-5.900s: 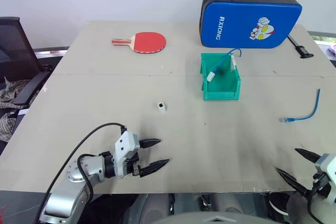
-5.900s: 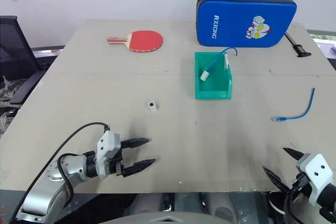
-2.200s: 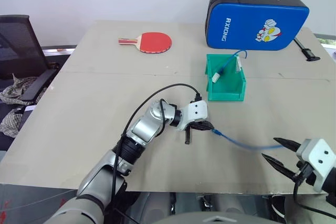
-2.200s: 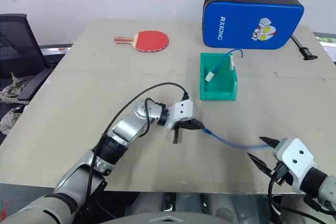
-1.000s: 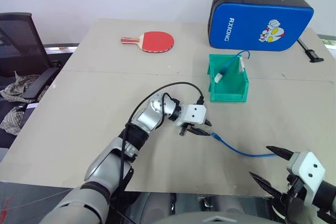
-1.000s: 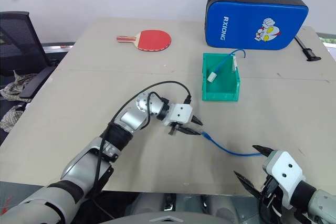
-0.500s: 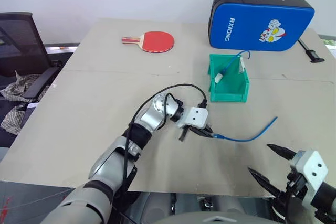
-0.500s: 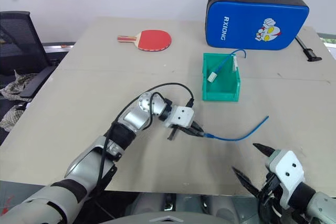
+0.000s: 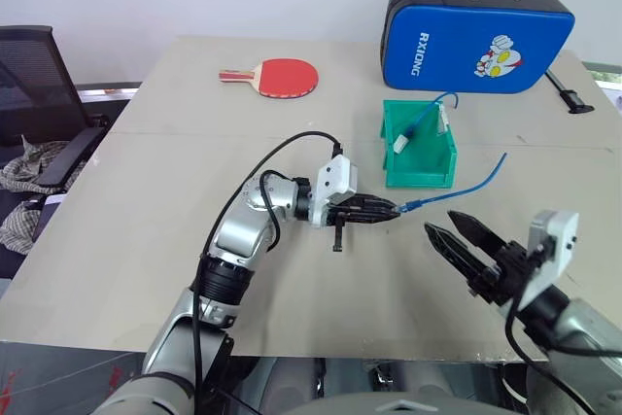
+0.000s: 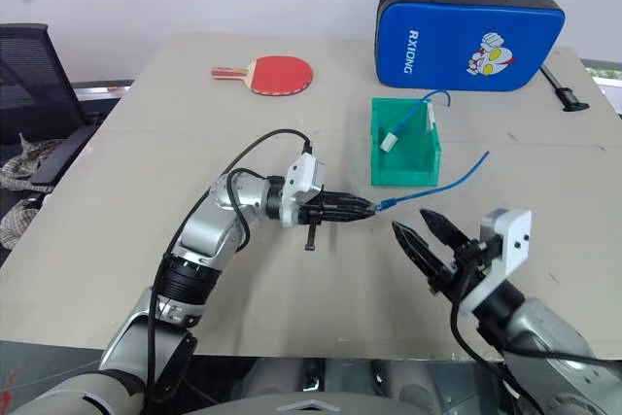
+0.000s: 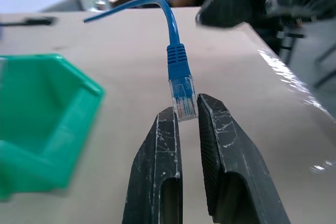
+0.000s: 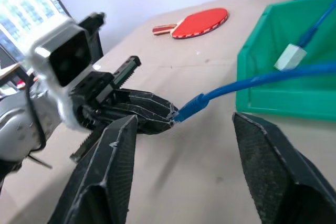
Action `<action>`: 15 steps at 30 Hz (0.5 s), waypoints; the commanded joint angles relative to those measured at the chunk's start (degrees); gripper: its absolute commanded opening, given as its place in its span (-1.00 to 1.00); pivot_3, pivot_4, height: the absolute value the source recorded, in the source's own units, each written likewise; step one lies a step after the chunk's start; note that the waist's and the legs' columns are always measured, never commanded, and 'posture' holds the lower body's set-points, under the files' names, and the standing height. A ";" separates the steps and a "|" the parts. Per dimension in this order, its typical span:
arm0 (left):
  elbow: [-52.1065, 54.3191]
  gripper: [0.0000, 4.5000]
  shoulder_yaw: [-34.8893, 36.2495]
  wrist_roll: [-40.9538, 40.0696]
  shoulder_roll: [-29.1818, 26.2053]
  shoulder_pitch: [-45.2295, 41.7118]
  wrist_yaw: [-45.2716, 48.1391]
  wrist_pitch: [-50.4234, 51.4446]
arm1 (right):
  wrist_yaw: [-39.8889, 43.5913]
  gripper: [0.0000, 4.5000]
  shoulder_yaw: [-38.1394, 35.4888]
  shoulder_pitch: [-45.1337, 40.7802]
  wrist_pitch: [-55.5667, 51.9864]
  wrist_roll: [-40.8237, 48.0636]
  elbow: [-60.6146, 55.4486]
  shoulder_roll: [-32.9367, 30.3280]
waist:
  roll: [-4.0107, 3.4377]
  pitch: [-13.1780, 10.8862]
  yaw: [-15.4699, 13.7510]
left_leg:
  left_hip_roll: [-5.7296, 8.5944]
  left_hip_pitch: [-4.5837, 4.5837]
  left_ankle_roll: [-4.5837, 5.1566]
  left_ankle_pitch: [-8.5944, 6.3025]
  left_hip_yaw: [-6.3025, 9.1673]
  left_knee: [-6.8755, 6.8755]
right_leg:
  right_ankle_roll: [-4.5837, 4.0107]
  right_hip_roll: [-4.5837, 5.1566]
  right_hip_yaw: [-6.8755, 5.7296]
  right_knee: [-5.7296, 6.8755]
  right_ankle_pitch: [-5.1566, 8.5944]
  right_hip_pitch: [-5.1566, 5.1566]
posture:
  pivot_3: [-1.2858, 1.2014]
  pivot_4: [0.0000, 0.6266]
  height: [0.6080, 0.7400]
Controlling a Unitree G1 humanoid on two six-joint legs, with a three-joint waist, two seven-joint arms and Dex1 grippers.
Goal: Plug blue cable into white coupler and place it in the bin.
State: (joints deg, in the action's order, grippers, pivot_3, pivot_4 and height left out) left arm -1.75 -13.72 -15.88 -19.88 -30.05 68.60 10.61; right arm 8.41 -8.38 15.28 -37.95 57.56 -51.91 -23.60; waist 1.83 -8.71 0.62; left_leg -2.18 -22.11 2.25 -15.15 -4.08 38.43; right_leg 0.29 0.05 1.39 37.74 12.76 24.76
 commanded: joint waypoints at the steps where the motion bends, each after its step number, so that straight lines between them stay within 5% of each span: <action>1: 4.36 -1.00 1.85 -3.04 -0.02 0.58 -2.07 3.13 | -1.68 0.18 2.04 -2.67 -0.28 2.06 0.40 0.66 | 0.00 0.00 -0.02 | 0.00 -0.01 0.00 0.00 0.00 0.00 | 0.07 0.00 0.00 0.00 -0.04 0.00 | 0.03 -0.52 0.83; 6: 9.26 -1.00 4.18 -14.34 -2.85 0.84 -0.41 20.13 | -1.41 0.18 5.23 -5.18 -0.44 1.92 2.35 0.85 | 0.00 0.00 0.11 | -0.01 -0.05 0.00 0.00 0.03 0.00 | 0.14 0.00 -0.05 -0.02 -0.08 0.02 | 0.03 -0.52 0.83; 15: 13.58 -1.00 5.57 -25.19 -8.28 -0.65 1.68 35.21 | 2.02 0.18 7.43 -8.08 -0.04 4.18 5.99 1.64 | -0.01 -0.01 0.14 | -0.02 0.02 0.00 0.00 0.02 0.00 | -0.05 -0.02 -0.04 0.01 0.04 0.02 | 0.03 -0.52 0.83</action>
State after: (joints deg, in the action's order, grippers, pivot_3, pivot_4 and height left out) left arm 8.62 -9.38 -38.41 -27.84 -29.08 69.98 44.17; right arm 9.17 -0.84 7.42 -38.51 60.67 -45.04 -21.67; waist 1.82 -8.71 0.76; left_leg -2.19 -22.12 2.25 -15.15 -4.06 38.43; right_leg 0.24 0.03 1.34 37.74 12.79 24.78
